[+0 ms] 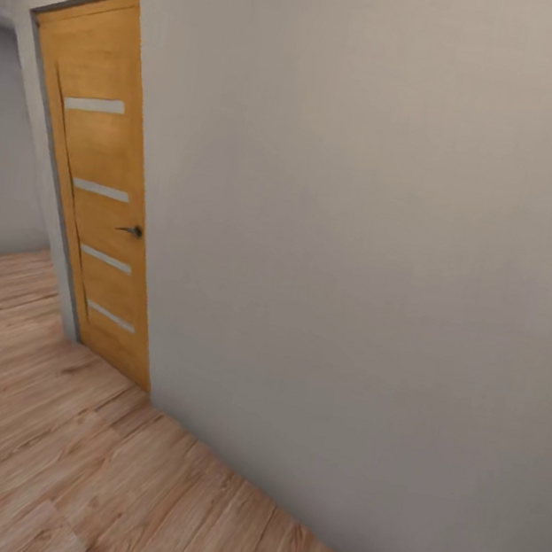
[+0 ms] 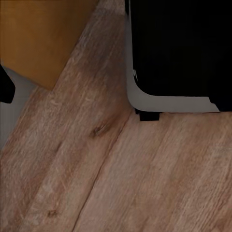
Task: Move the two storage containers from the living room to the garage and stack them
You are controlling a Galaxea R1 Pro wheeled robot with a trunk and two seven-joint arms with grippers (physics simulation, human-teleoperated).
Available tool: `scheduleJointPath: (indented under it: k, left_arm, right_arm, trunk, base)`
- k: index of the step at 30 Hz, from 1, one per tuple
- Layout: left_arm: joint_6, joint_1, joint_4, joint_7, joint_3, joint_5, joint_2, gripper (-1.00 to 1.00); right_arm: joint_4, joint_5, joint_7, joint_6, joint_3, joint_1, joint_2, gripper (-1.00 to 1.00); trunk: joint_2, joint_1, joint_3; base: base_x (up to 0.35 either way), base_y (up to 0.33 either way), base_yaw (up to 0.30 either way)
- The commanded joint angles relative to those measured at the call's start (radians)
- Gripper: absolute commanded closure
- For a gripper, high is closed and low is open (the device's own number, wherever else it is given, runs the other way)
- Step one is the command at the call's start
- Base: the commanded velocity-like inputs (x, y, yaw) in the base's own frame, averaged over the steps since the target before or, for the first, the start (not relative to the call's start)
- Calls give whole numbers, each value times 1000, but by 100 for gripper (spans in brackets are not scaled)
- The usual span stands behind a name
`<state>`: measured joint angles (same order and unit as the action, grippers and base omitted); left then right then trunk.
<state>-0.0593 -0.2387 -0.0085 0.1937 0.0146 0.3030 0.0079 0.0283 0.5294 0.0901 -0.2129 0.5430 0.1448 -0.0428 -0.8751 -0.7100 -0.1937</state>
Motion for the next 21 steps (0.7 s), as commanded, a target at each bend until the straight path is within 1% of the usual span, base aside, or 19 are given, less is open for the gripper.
scheduleJointPath:
  k: [1,5,12,15,21]
  left_arm:
    - [-4,-1,1,1,1,6,0,-100]
    - [-4,-1,1,1,1,11,0,-100]
    - [-4,-1,2,1,1,16,0,-100]
    - [-5,-1,2,1,1,16,-2,-100]
    - [-4,-1,2,1,1,15,-3,-100]
  right_arm:
    - [2,9,0,-5,8,1,0,-100]
    - [2,9,0,-7,6,1,-1,-100]
    - [2,8,0,-13,6,1,-10,-100]
    - [3,8,0,-16,6,1,-13,-100]
    - [3,4,0,-17,9,1,-15,-100]
  trunk:
    - [-1,-1,-1]
    - [-1,-1,-1]
    - [-1,-1,-1]
    - [-1,-1,-1]
    - [-1,-1,-1]
  base:
    - [317,0,300]
    - [315,0,300]
    - [290,0,300]
    - [92,0,300]
    - [5,0,300]
